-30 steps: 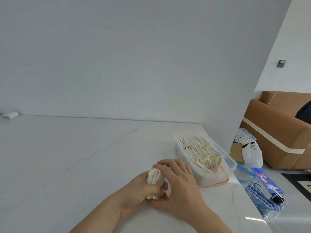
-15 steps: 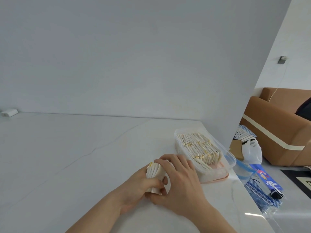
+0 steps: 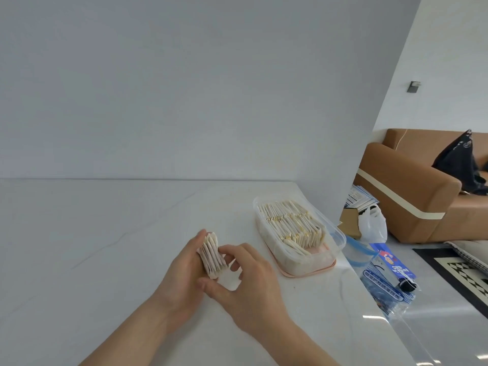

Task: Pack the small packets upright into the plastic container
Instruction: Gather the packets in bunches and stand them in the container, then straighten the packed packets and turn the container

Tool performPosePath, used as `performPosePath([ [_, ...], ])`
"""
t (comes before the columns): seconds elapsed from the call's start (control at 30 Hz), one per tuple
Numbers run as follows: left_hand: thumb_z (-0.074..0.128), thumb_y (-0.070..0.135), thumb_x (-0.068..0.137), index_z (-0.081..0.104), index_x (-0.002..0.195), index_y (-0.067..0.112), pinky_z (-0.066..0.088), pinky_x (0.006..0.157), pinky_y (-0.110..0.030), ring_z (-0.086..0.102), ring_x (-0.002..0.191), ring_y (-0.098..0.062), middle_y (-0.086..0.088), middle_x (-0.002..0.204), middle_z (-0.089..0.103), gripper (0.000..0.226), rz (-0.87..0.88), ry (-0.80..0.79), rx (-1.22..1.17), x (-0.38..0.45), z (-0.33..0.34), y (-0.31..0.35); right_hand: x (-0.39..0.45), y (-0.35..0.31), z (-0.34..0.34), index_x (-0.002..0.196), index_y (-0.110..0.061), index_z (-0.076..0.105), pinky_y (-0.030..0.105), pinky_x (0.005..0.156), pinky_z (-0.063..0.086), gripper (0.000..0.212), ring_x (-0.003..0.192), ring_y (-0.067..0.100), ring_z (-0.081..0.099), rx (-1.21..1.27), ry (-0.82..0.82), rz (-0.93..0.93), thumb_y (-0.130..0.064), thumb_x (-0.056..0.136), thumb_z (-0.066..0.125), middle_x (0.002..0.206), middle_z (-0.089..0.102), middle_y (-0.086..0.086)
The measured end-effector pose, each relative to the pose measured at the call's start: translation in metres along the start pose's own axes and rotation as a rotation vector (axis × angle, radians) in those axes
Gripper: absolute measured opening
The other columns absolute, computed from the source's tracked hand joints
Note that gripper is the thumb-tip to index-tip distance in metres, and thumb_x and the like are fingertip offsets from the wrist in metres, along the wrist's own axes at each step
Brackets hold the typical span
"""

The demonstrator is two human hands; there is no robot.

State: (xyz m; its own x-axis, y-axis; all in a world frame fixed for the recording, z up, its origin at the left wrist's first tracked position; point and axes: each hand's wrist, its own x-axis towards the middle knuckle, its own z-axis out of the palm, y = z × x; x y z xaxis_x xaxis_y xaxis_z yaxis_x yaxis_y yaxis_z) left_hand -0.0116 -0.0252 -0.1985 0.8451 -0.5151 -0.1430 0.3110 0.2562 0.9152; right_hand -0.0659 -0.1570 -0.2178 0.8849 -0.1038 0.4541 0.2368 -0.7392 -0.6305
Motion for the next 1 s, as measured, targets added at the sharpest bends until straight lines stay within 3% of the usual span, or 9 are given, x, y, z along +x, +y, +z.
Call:
performPosePath([
  [0.17, 0.026, 0.059, 0.102, 0.076, 0.100, 0.021, 0.044, 0.093, -0.037, 0.070, 0.099, -0.020, -0.011, 0.098, 0.071, 0.062, 0.071, -0.088, 0.095, -0.002, 0.007, -0.004, 0.004, 0.008, -0.008, 0.107, -0.032, 0.074, 0.029, 0.073, 0.055, 0.048, 0.082, 0.004, 0.063, 0.041, 0.036, 0.042, -0.063, 0.071, 0.072, 0.091, 0.064, -0.016],
  [0.23, 0.017, 0.051, 0.109, 0.065, 0.129, 0.013, 0.048, 0.082, -0.033, 0.076, 0.084, -0.015, -0.011, 0.095, 0.071, 0.064, 0.109, -0.128, 0.088, 0.006, 0.006, -0.013, 0.005, 0.013, -0.013, 0.094, -0.027, 0.075, 0.034, 0.068, 0.056, 0.033, 0.074, 0.010, 0.064, 0.026, 0.045, 0.016, -0.053, 0.073, 0.072, 0.083, 0.064, -0.011],
  [0.37, 0.051, 0.053, 0.101, 0.056, 0.122, 0.017, 0.048, 0.075, -0.036, 0.075, 0.073, -0.014, -0.006, 0.112, 0.064, 0.042, 0.155, -0.009, -0.060, 0.010, 0.014, -0.025, 0.009, 0.015, -0.033, 0.065, -0.017, 0.060, 0.041, 0.058, 0.048, 0.028, 0.059, 0.020, 0.054, -0.067, 0.055, -0.078, -0.042, 0.074, 0.067, 0.066, 0.054, -0.003],
  [0.43, 0.069, 0.089, 0.053, 0.052, 0.128, 0.020, 0.048, 0.085, -0.040, 0.075, 0.094, -0.012, 0.001, 0.126, 0.065, 0.103, 0.102, 0.033, 0.078, 0.012, 0.025, -0.019, 0.013, 0.016, -0.056, 0.060, -0.016, 0.051, 0.030, 0.053, 0.043, 0.035, 0.057, 0.019, 0.051, -0.135, 0.026, -0.117, -0.041, 0.074, 0.071, 0.063, 0.051, -0.003],
  [0.5, 0.064, 0.098, 0.013, 0.044, 0.136, 0.022, 0.050, 0.069, -0.029, 0.071, 0.092, -0.012, 0.007, 0.116, 0.068, 0.146, 0.099, 0.118, 0.192, 0.031, 0.026, -0.022, 0.023, 0.023, -0.090, 0.058, -0.015, 0.045, 0.022, 0.050, 0.037, 0.039, 0.058, 0.019, 0.048, -0.248, 0.005, -0.123, -0.041, 0.072, 0.072, 0.061, 0.049, -0.002],
  [0.57, 0.061, 0.095, 0.034, 0.043, 0.139, 0.023, 0.049, 0.051, -0.019, 0.069, 0.075, -0.008, 0.007, 0.103, 0.066, 0.129, 0.043, 0.217, 0.255, 0.043, 0.029, -0.024, 0.039, 0.038, -0.131, 0.057, -0.018, 0.048, 0.035, 0.054, 0.045, 0.036, 0.058, 0.019, 0.046, -0.445, -0.056, -0.100, -0.047, 0.069, 0.065, 0.060, 0.047, -0.001],
  [0.67, 0.032, 0.056, 0.106, 0.033, 0.154, 0.028, 0.051, 0.064, -0.039, 0.072, 0.085, -0.009, 0.012, 0.108, 0.064, 0.055, 0.094, 0.240, 0.345, 0.055, 0.013, -0.048, 0.063, 0.049, -0.186, 0.077, -0.022, 0.070, 0.043, 0.064, 0.056, 0.045, 0.068, 0.018, 0.059, -0.852, -0.255, 0.022, -0.063, 0.067, 0.054, 0.071, 0.061, -0.004],
  [0.8, 0.035, 0.098, 0.071, 0.033, 0.138, 0.054, 0.045, 0.078, -0.029, 0.070, 0.106, -0.006, 0.024, 0.114, 0.062, 0.081, 0.211, 0.134, 0.467, 0.034, 0.005, -0.054, 0.081, 0.055, -0.209, 0.094, -0.027, 0.076, 0.034, 0.068, 0.056, 0.047, 0.078, 0.016, 0.064, -1.047, -0.414, 0.057, -0.065, 0.071, 0.064, 0.086, 0.070, -0.010],
  [1.0, 0.033, 0.091, 0.073, 0.032, 0.140, 0.053, 0.041, 0.094, -0.031, 0.064, 0.114, -0.003, 0.033, 0.113, 0.059, 0.077, 0.284, 0.071, 0.445, 0.021, 0.000, -0.049, 0.096, 0.058, -0.199, 0.102, -0.031, 0.075, 0.036, 0.078, 0.057, 0.046, 0.083, 0.015, 0.065, -1.026, -0.475, 0.039, -0.063, 0.070, 0.068, 0.091, 0.070, -0.013],
])
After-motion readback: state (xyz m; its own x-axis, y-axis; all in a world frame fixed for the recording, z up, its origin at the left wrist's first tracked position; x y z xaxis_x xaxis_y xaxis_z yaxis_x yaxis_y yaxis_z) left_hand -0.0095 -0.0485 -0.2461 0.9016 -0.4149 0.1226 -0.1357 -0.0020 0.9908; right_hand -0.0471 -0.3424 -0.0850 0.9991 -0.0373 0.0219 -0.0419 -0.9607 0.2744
